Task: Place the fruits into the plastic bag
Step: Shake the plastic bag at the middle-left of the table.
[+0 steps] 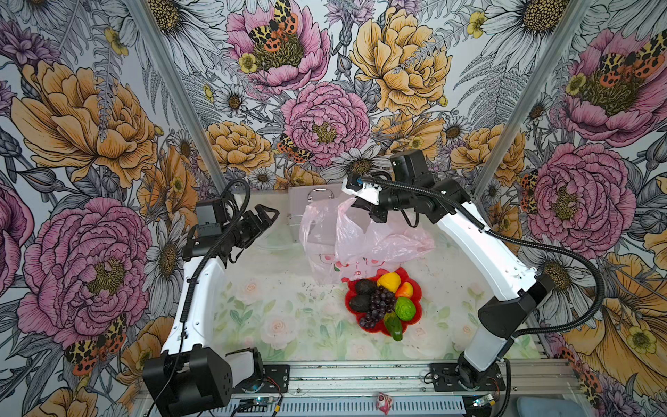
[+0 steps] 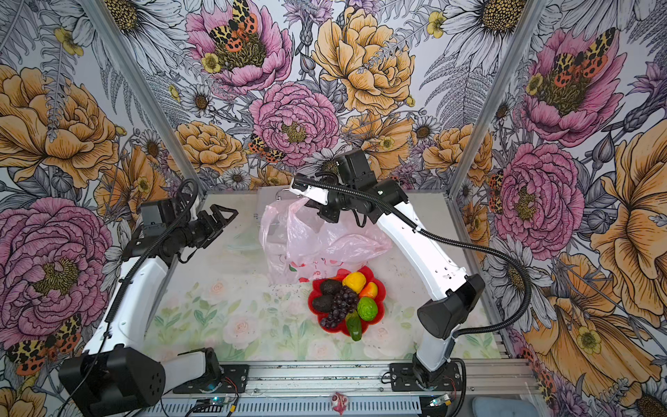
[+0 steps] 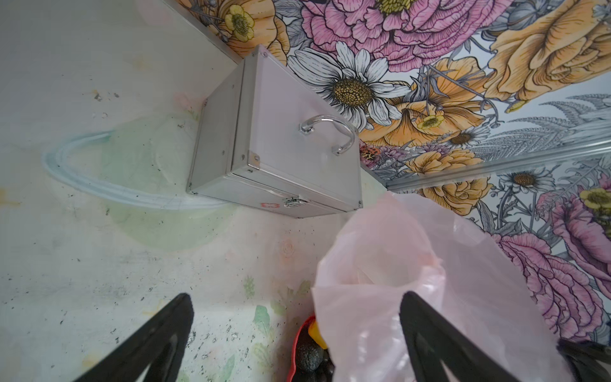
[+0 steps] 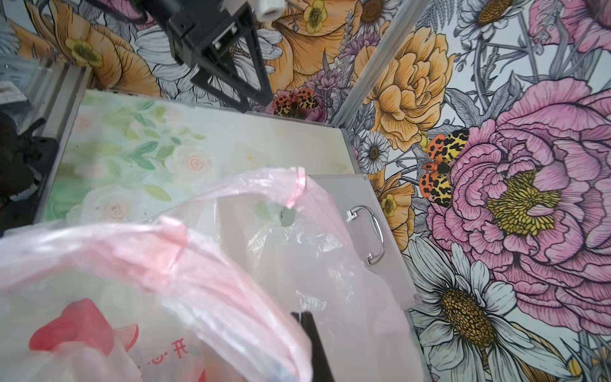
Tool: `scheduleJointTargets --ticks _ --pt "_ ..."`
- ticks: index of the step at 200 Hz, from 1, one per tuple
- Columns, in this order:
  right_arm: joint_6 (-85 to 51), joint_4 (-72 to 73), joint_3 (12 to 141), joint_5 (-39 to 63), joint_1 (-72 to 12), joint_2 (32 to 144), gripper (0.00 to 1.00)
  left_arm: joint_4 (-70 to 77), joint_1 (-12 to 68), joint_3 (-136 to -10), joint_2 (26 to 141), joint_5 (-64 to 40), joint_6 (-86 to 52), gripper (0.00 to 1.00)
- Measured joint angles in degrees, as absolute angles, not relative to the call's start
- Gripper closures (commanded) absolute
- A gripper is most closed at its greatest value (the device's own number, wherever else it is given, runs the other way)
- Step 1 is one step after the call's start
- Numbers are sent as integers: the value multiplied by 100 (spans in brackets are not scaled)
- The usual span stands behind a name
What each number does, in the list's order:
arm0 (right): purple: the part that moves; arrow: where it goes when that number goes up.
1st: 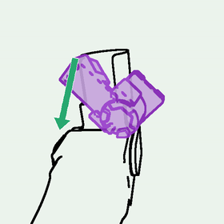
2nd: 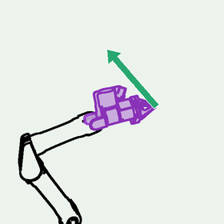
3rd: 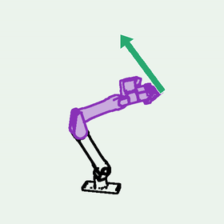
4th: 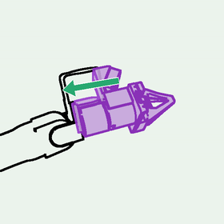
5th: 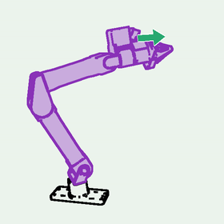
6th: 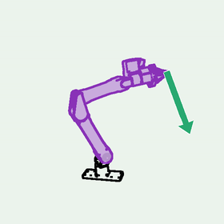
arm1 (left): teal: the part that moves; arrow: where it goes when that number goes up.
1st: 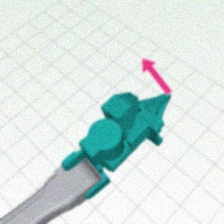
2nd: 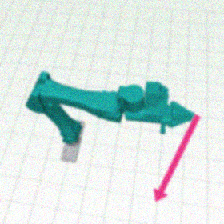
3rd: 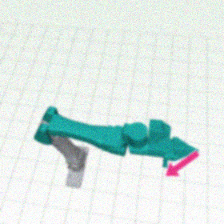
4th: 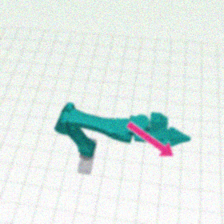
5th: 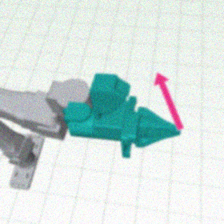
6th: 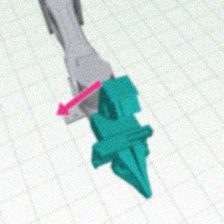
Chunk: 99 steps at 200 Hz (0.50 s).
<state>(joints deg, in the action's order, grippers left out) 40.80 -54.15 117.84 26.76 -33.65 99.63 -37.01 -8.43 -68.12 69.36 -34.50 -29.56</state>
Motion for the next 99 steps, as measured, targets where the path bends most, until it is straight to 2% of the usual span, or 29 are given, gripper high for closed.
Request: scheduleJointTargets --ticks 53,99 --pt "4473 -5310 11764 2600 -3575 9633 100 -4287 248 -7929 7295 -3413 -2008 1" --pt "4471 -5116 11651 2580 -3658 9542 100 -5264 331 -8042 7760 -2582 -1297 4"
